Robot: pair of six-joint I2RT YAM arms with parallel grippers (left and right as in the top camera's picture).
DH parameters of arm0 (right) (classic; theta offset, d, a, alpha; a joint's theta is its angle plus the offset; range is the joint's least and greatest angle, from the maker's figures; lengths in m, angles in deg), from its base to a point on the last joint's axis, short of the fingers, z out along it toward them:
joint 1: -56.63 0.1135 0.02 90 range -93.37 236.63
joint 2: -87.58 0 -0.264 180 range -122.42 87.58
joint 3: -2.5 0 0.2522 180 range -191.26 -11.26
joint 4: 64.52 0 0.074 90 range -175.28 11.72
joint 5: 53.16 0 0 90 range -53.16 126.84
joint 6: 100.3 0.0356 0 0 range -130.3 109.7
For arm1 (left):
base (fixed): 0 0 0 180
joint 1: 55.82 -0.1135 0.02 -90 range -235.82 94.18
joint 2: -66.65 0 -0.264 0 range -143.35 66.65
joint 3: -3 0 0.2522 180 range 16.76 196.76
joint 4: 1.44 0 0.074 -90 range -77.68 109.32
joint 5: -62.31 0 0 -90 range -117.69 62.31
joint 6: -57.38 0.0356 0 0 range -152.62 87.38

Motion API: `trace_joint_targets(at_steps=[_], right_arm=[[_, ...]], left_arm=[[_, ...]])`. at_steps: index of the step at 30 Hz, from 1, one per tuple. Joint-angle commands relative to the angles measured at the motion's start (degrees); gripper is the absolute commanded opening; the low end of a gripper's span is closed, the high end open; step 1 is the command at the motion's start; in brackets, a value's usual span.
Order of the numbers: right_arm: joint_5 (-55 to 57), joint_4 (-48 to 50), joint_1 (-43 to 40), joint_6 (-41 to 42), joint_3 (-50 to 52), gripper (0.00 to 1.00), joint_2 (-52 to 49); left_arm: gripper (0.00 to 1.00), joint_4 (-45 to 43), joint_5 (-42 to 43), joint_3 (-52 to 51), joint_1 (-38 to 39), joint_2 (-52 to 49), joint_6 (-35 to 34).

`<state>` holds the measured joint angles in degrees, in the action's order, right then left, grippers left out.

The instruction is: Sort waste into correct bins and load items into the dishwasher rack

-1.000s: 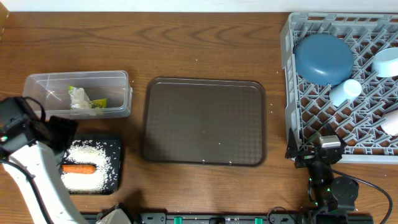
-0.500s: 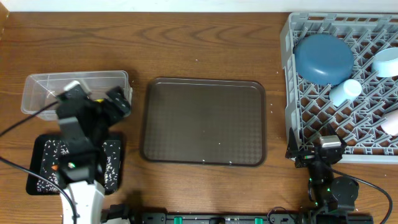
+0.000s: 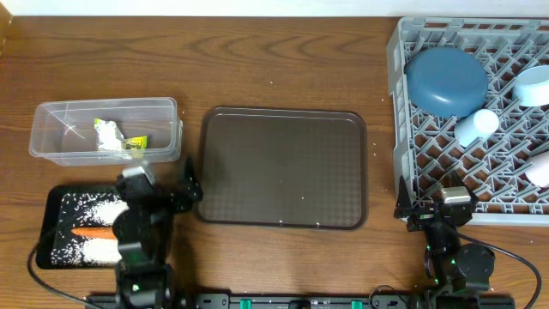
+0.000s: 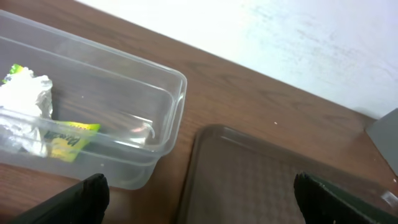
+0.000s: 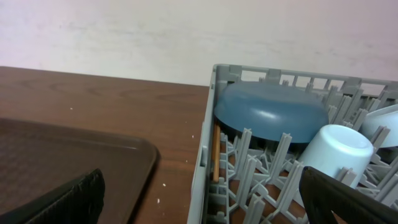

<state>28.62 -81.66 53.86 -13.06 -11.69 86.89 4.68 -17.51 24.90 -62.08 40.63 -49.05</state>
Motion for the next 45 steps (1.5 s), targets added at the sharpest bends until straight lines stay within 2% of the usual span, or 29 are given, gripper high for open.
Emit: trace_joint_targets(at_steps=[1, 5, 13, 20, 32, 45], right_arm=[[0.3, -0.2, -0.3, -0.7, 0.1, 0.99, 0.4], [0.3, -0.2, -0.3, -0.7, 0.1, 0.99, 0.4], [0.3, -0.2, -0.3, -0.7, 0.1, 0.99, 0.4], [0.3, -0.3, -0.3, -0.7, 0.1, 0.99, 0.4], [0.3, -0.2, -0.3, -0.7, 0.1, 0.99, 0.4], [0.3, -0.2, -0.3, -0.7, 0.1, 0.99, 0.4]], left_arm=[[0.98, -2.2, 0.1, -4.5, 0.7, 5.1, 1.4], [0.98, -4.1, -0.2, -7.8, 1.8, 10.0, 1.4], [0.98, -2.3, -5.2, -7.9, 5.4, 16.6, 1.4], [0.98, 11.6, -5.3, -7.9, 5.5, 22.5, 1.4], [0.98, 11.4, -5.2, -7.9, 6.4, 26.1, 2.4], [0.98, 11.4, -5.1, -7.9, 6.3, 25.6, 2.4]])
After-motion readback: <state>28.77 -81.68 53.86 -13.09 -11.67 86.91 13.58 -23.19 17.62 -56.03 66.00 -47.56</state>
